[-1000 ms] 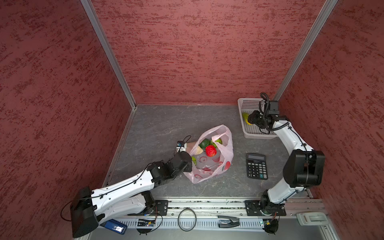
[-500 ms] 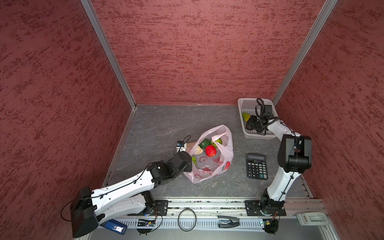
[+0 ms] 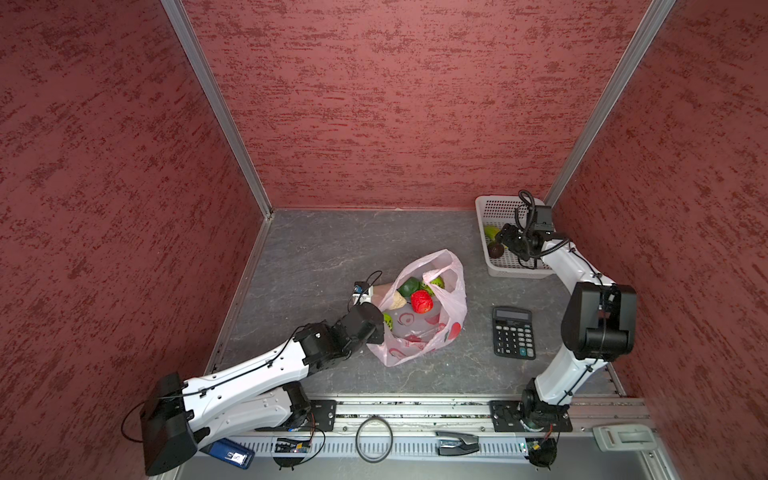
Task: Untie the knot of the plastic bag and take out the fruit
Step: 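Move the right gripper back over the bag and lower it inside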
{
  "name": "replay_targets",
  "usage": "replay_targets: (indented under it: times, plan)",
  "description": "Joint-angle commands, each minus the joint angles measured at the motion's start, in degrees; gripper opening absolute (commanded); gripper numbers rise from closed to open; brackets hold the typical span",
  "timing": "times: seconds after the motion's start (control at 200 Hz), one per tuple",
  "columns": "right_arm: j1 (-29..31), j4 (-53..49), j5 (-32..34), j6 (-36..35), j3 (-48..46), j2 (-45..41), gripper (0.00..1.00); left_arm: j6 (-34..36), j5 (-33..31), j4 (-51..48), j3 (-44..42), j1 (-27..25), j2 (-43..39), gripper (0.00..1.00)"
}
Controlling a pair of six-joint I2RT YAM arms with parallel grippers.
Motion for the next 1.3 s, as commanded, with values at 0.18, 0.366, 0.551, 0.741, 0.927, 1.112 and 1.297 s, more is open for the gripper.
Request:
replay_targets:
  times: [0.18,0.366,0.551,0.741,0.927,1.112,1.297]
  plan:
    - [10.0,-6.0,-4.0,0.7,-6.1,-18.0,0.80,0.8,-1.6,1.2,1.3,0.0,-1.0,0.00]
    - [19.9,-10.4,-2.6,5.9,-7.1,-28.2,0.80,1.4,-1.4,1.0,1.7,0.1,-1.1,0.00]
    - [34.3,-14.6,2.6,10.8,-3.2,-31.8,0.81,2.0,-1.4,0.5,1.9,0.5,-1.9,0.00]
    - [48.9,-14.9,9.4,15.3,-1.0,-31.3,0.81,2.3,-1.4,-0.2,2.1,0.8,-2.7,0.00]
    - [57.8,-12.6,13.0,16.6,-2.8,-27.6,0.80,2.2,-1.4,-0.2,2.0,1.0,-2.8,0.00]
    - [62.5,-10.7,17.0,14.3,-7.3,-24.0,0.80,2.2,-1.3,0.6,2.0,1.0,-2.7,0.00]
    - [63.7,-7.2,16.6,12.6,-13.4,-20.8,0.79,2.2,-1.4,1.6,2.2,1.0,-2.1,0.00]
